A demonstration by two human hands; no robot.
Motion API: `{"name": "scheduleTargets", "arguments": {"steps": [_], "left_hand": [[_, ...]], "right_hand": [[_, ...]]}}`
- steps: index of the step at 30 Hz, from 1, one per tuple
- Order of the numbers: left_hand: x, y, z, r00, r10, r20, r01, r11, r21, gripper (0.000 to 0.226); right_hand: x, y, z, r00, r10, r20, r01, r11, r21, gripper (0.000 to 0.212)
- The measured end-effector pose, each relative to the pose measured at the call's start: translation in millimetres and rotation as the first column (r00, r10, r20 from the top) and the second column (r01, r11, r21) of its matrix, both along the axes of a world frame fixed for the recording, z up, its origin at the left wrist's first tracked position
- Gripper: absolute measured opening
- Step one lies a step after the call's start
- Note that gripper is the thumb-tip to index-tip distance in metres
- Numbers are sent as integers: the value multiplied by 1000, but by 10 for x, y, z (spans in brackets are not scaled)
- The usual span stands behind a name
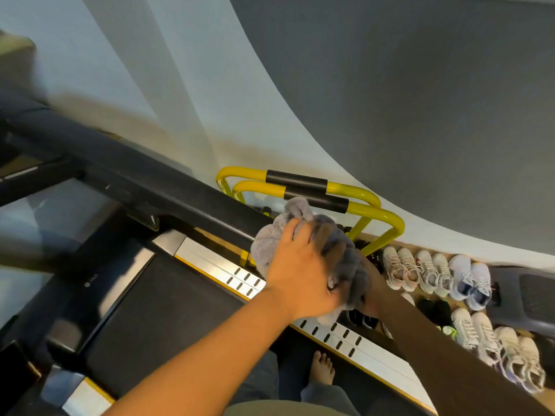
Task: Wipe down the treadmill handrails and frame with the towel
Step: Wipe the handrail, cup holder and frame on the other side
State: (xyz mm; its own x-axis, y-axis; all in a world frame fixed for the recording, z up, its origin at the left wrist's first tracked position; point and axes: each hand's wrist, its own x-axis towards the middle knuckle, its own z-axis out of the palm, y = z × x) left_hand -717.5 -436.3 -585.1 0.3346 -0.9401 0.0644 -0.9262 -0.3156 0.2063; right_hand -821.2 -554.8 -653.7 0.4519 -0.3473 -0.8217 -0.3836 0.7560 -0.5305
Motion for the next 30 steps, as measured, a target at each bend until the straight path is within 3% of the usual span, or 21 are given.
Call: {"name": "scheduleTargets", "arguments": {"steps": [3, 5, 7, 9, 11, 13, 15, 17, 19, 21, 23, 24, 25, 26, 28, 30], "left_hand": [[-46, -26, -45, 999, -42, -8, 41, 996, -83, 38], [-4, -30, -81, 998, -66, -5, 65, 993, -100, 32], [50, -10, -104, 992, -113, -56, 104, 984, -142, 28], [104, 64, -110, 979, -163, -126, 136, 971, -198, 27], [165, 220, -98, 967, -181, -180, 134, 961, -243, 31], [267, 437, -97, 967, -179, -181, 117, 944, -309, 34], [433, 650, -119, 981, -98, -167, 32, 934, -355, 34], [632, 852, -140, 992, 39, -120, -85, 912, -400, 35], [751, 988, -155, 976, 212, -56, -215, 874, -437, 36], [786, 1045, -146, 879, 463, -112, -458, 758, -464, 36], [820, 1069, -139, 658, 676, -332, -747, 530, -403, 40], [850, 1088, -130, 545, 701, -459, -838, 443, -319, 44], [894, 1109, -129, 458, 683, -569, -885, 413, -215, 47], [934, 1120, -149, 391, 655, -647, -896, 433, -104, 50], [925, 1103, -157, 383, 594, -708, -812, 581, 48, 50], [832, 1047, -158, 345, 497, -796, -755, 651, 79, 30]], "right_hand": [[-115, 111, -56, 993, -61, 104, 64, 998, -23, 35], [-197, 180, -82, 994, -56, 96, 70, 987, -147, 29], [-255, 317, 19, 995, 82, 56, -55, 924, -378, 18], [-301, 473, 108, 988, 145, 58, -100, 870, -482, 11], [-290, 577, 216, 964, 244, 109, -134, 793, -594, 31], [-216, 576, 276, 912, 406, 54, -227, 613, -757, 55], [-36, 496, 421, 862, 490, -133, -331, 343, -879, 68], [223, 435, 608, 788, 515, -338, -419, 47, -907, 69], [543, 471, 745, 678, 494, -544, -502, -229, -834, 62], [915, 581, 773, 595, 454, -664, -546, -377, -748, 63], [1291, 684, 730, 552, 455, -699, -562, -417, -714, 71], [1444, 733, 714, 550, 470, -691, -548, -421, -723, 77], [1565, 784, 730, 550, 491, -675, -529, -420, -737, 81], [1655, 834, 728, 561, 506, -655, -488, -436, -756, 83], [1735, 963, 720, 575, 474, -667, -400, -548, -735, 84], [1699, 1073, 717, 590, 401, -701, -349, -656, -669, 82]]}}
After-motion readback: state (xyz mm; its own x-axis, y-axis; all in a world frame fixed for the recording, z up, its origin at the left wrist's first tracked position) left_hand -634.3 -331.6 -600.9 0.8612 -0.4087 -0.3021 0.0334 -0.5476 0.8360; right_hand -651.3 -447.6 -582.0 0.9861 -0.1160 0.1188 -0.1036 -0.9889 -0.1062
